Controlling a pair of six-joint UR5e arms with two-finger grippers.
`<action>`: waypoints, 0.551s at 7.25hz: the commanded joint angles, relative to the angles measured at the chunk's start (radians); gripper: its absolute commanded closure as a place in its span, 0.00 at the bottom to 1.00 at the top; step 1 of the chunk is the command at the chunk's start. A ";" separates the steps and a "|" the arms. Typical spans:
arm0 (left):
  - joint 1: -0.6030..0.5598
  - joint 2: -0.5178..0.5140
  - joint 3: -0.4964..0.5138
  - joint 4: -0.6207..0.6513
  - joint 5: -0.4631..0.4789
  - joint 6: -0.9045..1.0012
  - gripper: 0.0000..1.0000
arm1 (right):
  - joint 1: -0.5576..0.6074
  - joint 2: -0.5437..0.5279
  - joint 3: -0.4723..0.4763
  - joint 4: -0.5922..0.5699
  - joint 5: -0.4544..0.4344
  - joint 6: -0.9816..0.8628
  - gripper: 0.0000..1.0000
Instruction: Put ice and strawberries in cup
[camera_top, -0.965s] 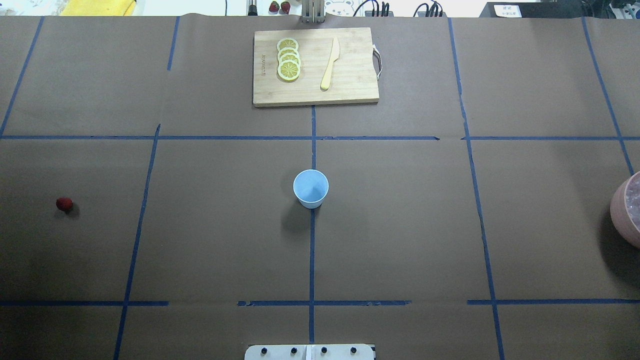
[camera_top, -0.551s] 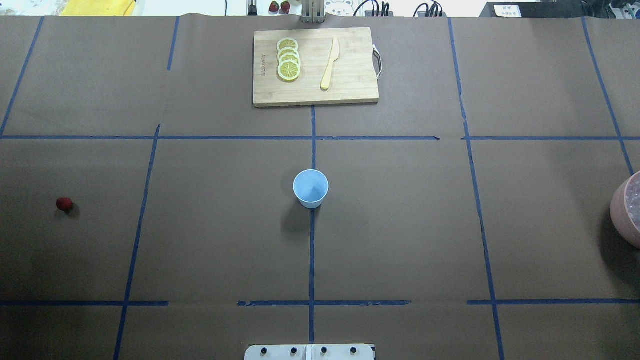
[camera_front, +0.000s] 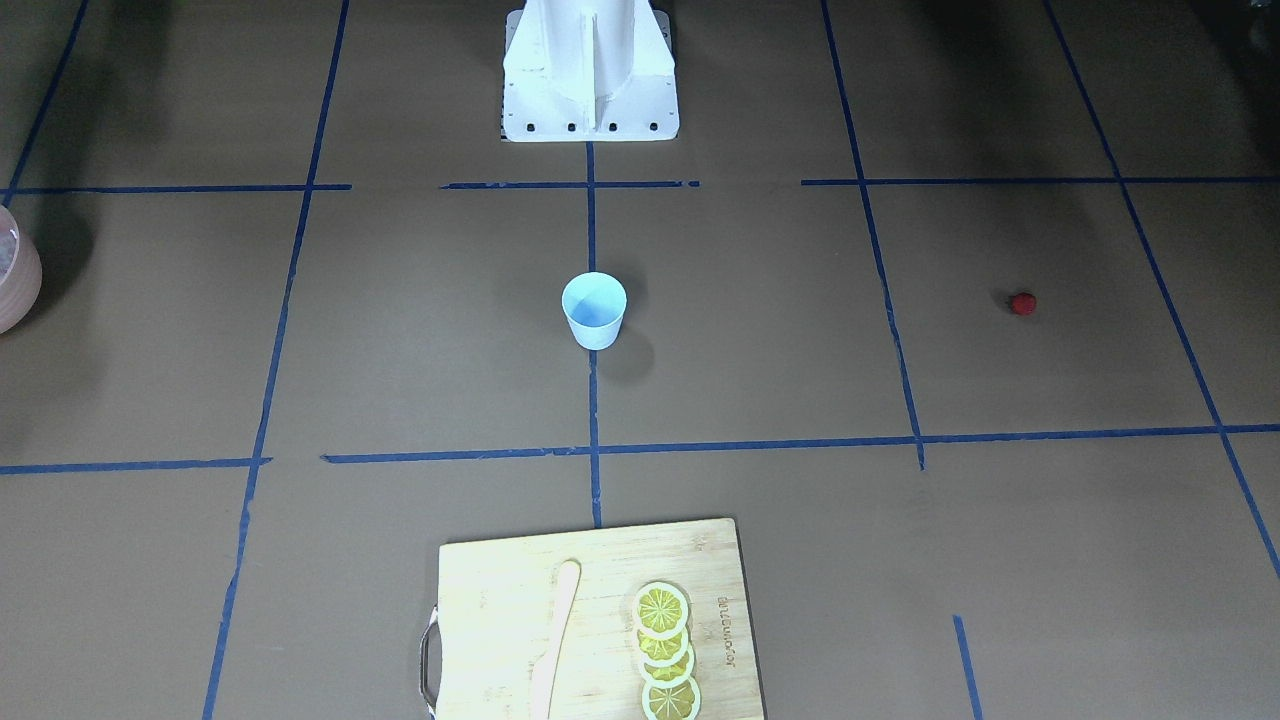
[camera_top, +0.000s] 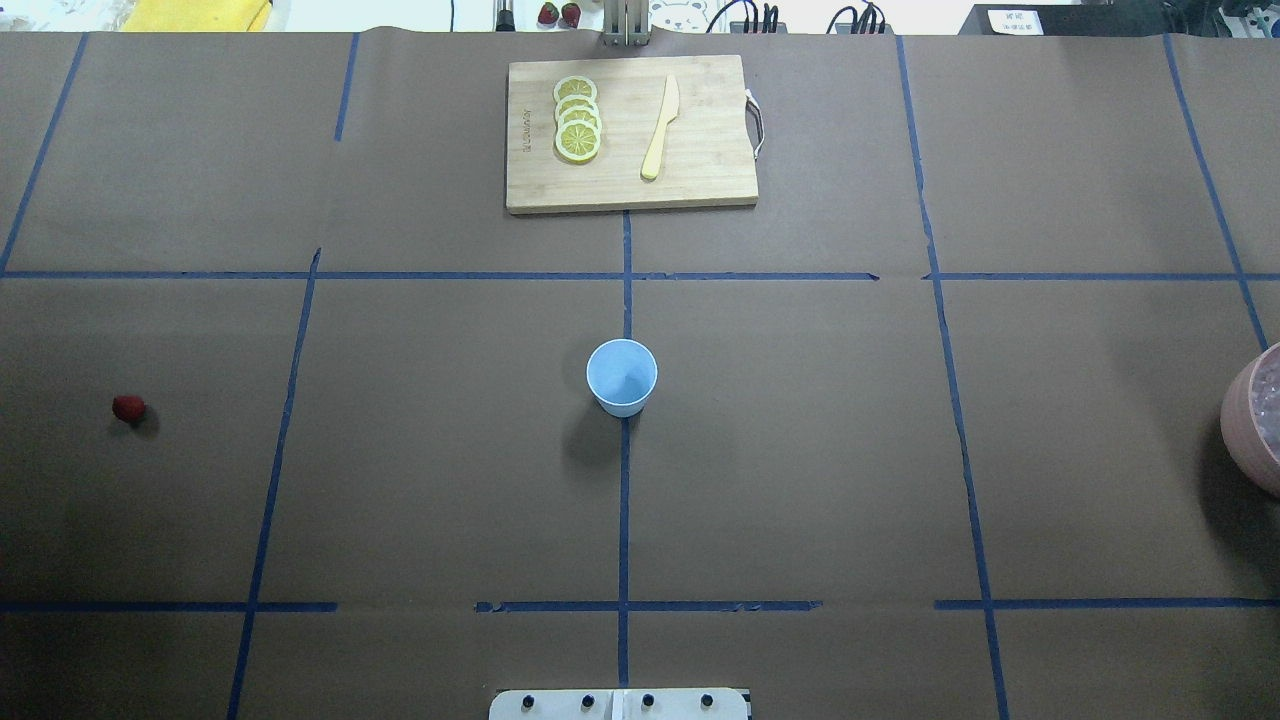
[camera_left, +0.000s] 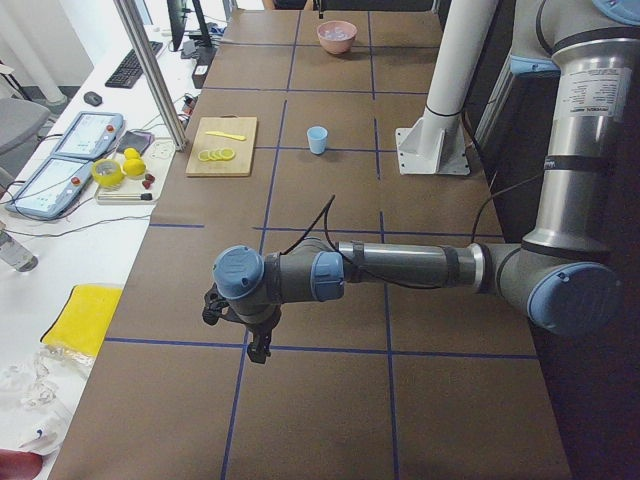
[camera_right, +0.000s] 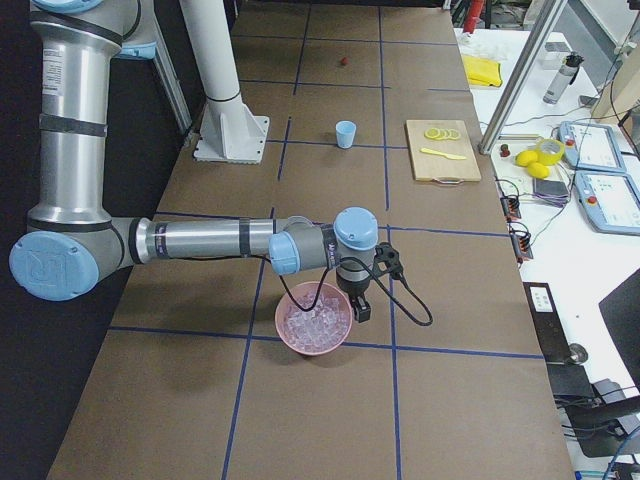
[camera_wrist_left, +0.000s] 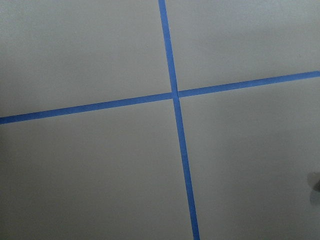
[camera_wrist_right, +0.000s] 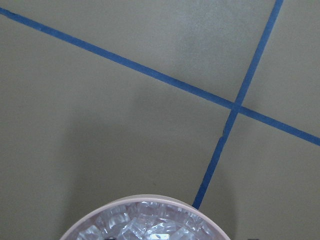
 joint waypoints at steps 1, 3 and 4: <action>0.000 -0.001 0.000 0.000 0.000 0.001 0.00 | -0.056 -0.009 -0.001 0.002 -0.040 -0.003 0.15; 0.000 -0.001 0.000 0.000 0.000 0.001 0.00 | -0.096 -0.029 -0.001 0.002 -0.089 -0.003 0.21; 0.000 -0.001 0.000 -0.002 0.000 0.001 0.00 | -0.101 -0.037 -0.001 0.002 -0.097 -0.005 0.23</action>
